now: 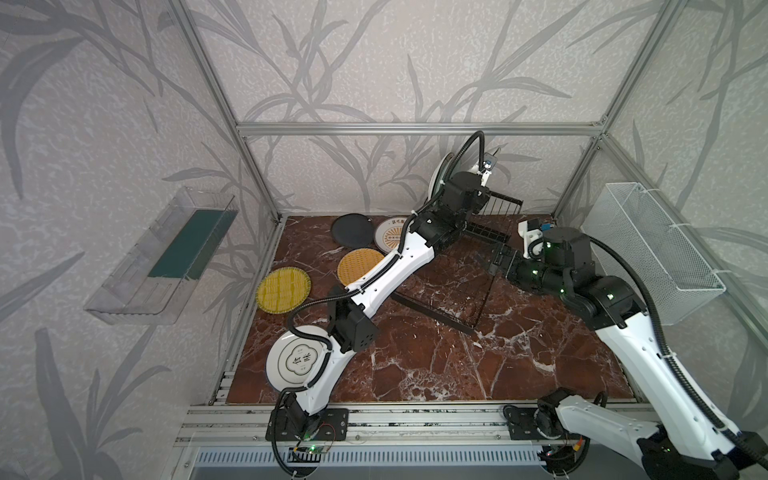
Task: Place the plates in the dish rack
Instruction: 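Lift the berry plate to the rack with the left gripper while the right gripper withdraws, then lower the berry plate into the rack slot beside the other plates with the left gripper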
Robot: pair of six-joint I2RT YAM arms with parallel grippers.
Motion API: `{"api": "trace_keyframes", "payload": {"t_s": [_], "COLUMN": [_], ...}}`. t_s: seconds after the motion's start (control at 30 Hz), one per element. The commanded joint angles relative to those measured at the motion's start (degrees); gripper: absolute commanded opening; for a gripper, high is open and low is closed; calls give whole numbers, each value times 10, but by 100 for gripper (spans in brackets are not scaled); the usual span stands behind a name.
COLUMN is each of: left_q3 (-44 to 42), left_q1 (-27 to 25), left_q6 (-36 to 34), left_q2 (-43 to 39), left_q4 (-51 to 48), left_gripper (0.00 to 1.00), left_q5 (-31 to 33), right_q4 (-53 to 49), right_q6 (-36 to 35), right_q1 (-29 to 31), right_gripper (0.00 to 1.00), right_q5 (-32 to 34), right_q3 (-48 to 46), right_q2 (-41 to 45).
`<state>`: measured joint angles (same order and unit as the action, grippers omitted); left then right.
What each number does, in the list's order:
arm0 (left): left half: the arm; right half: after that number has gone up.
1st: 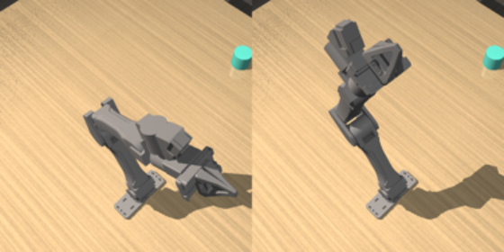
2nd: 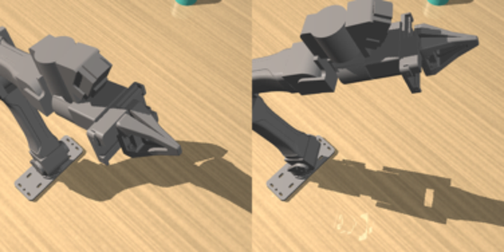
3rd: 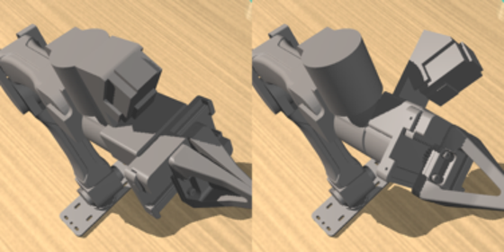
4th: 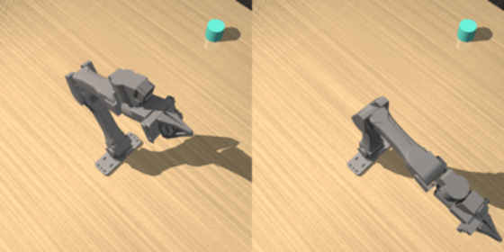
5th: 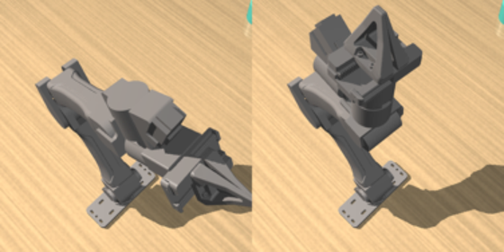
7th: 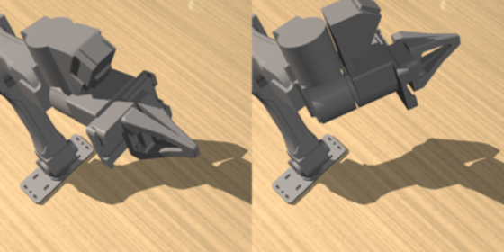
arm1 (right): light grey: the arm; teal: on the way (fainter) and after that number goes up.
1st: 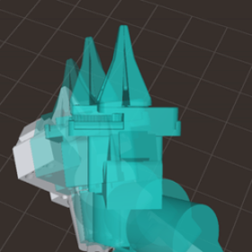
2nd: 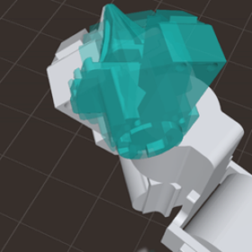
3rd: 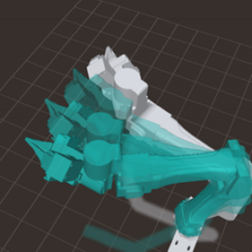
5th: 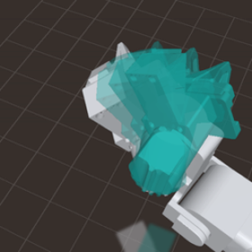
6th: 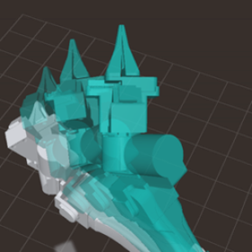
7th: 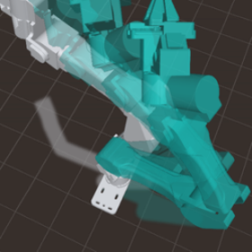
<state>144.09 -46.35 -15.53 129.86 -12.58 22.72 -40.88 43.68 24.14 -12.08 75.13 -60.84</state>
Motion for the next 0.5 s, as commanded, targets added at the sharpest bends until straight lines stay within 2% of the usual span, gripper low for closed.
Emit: {"api": "trace_keyframes", "payload": {"t_s": [0.0,0.47], "left_q3": [-2,-32], "left_q1": [9,28], "left_q6": [-15,0], "left_q2": [-15,-18], "left_q4": [88,81], "left_gripper": [0,0], "left_q5": [15,16], "right_q4": [11,21], "right_q6": [3,12], "right_q1": [-3,-3], "right_gripper": [99,99], "right_q5": [-6,-17], "right_q3": [-6,-14], "right_q2": [0,-9]}}
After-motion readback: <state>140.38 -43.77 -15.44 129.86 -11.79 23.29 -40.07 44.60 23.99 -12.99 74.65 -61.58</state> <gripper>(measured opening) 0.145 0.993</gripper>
